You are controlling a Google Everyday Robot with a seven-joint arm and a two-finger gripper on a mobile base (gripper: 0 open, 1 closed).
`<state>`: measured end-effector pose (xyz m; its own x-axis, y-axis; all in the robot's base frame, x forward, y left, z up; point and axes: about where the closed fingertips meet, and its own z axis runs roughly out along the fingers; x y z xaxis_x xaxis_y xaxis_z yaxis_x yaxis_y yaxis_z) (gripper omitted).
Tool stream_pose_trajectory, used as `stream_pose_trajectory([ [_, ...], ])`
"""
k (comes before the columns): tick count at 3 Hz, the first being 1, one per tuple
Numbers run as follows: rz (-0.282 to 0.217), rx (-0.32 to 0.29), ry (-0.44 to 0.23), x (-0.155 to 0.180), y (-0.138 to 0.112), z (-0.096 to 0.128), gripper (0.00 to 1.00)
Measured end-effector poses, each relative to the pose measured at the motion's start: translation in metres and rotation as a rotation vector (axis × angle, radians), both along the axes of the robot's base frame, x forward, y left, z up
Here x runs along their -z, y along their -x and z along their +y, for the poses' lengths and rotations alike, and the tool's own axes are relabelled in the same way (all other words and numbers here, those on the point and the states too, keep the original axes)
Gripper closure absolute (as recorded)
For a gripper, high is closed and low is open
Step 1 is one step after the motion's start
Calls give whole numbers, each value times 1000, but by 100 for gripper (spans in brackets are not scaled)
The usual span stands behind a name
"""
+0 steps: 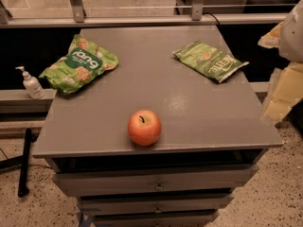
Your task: Pick green rice chip bag
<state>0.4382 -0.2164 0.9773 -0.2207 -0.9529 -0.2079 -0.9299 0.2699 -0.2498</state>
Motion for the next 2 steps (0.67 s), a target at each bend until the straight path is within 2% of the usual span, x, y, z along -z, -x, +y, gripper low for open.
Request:
stream_pose_trajectory([
  [1, 0, 0, 0, 0, 0, 0, 0],
  [2, -52, -27, -112, 0, -25, 14, 0],
])
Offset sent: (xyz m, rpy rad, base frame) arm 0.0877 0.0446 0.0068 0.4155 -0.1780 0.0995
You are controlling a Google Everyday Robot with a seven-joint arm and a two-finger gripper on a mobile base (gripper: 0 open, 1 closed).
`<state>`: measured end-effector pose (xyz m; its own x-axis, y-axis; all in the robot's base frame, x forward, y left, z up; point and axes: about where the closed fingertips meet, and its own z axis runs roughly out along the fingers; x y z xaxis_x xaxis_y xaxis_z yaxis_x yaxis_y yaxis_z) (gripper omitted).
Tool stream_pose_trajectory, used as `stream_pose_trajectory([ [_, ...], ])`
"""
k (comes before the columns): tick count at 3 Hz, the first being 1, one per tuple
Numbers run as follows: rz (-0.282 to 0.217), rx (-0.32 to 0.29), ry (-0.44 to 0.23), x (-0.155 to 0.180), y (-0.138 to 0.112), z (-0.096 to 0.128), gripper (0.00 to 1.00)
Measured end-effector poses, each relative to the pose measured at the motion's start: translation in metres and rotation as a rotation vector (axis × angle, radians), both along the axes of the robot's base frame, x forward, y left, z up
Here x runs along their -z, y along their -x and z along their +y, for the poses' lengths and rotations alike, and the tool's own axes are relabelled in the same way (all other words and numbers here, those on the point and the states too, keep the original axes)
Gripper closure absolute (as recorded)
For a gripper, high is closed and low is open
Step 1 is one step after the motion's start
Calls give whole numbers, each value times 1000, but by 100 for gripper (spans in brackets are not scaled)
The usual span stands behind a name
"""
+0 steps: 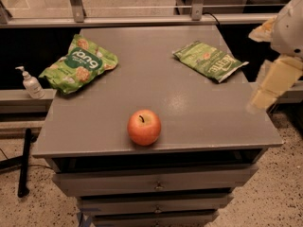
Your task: Pick green rice chip bag
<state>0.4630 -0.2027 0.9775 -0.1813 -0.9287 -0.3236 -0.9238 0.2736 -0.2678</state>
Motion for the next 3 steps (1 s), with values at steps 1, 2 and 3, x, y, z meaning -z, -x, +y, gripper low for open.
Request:
stream_pose_trajectory([
  [1, -67, -37, -197, 6, -51, 33, 0],
  [2, -105, -84, -334, 14, -93, 73, 0],
  [3, -116, -126, -441, 24, -121, 120, 0],
])
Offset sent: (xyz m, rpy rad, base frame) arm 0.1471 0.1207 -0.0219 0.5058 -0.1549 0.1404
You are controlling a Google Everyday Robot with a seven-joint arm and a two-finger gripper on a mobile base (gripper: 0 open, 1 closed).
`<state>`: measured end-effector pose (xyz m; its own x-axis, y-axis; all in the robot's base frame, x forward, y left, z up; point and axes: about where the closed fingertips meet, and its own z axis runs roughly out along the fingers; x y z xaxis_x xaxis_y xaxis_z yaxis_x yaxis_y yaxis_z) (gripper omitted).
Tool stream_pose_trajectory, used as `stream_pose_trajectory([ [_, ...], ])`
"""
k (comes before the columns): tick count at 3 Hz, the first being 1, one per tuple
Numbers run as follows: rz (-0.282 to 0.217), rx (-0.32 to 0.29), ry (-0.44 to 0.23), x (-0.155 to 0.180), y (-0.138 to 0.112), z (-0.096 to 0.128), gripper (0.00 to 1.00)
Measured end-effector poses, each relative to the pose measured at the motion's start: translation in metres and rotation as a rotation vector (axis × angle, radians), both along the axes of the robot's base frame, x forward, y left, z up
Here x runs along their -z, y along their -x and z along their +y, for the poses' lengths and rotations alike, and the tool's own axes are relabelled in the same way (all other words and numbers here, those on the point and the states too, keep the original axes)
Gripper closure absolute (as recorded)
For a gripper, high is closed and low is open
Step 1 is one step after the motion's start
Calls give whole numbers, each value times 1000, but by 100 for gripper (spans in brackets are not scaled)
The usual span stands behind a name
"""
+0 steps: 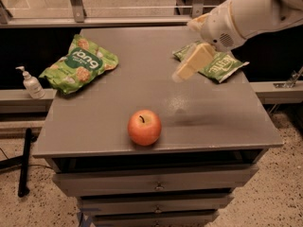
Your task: Pick green rice chip bag
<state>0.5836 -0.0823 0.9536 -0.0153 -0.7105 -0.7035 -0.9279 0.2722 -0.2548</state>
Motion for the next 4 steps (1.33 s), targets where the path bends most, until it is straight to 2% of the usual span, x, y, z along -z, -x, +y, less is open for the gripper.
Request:
stream_pose_trajectory([
  [1, 3, -48, -80, 7, -11, 56, 0],
  [2, -3, -103, -162, 5, -10, 125, 0],
  [3, -3, -103, -162, 5, -10, 125, 0],
  [4, 14, -117, -216, 9, -9, 151, 0],
])
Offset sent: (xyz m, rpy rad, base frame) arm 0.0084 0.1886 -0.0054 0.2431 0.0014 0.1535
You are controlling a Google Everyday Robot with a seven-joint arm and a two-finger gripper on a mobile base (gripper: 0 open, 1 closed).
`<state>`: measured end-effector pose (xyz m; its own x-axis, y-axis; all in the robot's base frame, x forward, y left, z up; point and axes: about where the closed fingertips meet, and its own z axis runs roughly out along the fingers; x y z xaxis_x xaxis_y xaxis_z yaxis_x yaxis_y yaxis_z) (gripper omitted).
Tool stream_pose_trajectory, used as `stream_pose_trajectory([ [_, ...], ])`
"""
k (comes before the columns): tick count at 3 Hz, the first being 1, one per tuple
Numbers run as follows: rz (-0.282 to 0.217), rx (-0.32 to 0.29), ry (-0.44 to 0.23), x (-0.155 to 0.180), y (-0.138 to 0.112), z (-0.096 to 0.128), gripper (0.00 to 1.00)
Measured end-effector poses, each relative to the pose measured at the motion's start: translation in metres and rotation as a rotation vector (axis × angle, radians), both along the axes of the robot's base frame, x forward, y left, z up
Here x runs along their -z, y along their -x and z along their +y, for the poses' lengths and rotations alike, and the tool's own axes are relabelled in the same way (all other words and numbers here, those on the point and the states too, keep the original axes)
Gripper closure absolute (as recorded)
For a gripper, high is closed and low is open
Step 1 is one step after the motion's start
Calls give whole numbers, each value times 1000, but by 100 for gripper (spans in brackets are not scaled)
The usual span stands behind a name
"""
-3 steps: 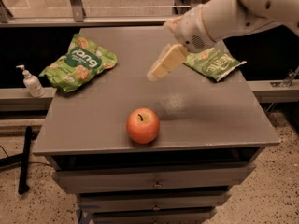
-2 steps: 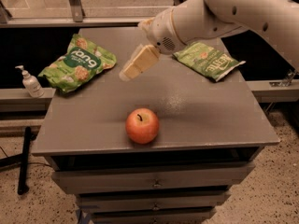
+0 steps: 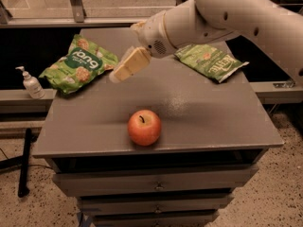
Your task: Pick green rice chip bag
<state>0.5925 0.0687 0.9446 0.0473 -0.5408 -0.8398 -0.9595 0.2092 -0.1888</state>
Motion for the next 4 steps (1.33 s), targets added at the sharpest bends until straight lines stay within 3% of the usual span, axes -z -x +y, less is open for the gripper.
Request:
stream_pose_trajectory([
  [2, 47, -77, -103, 25, -8, 100, 0],
  [4, 44, -125, -64, 51, -5, 168, 0],
])
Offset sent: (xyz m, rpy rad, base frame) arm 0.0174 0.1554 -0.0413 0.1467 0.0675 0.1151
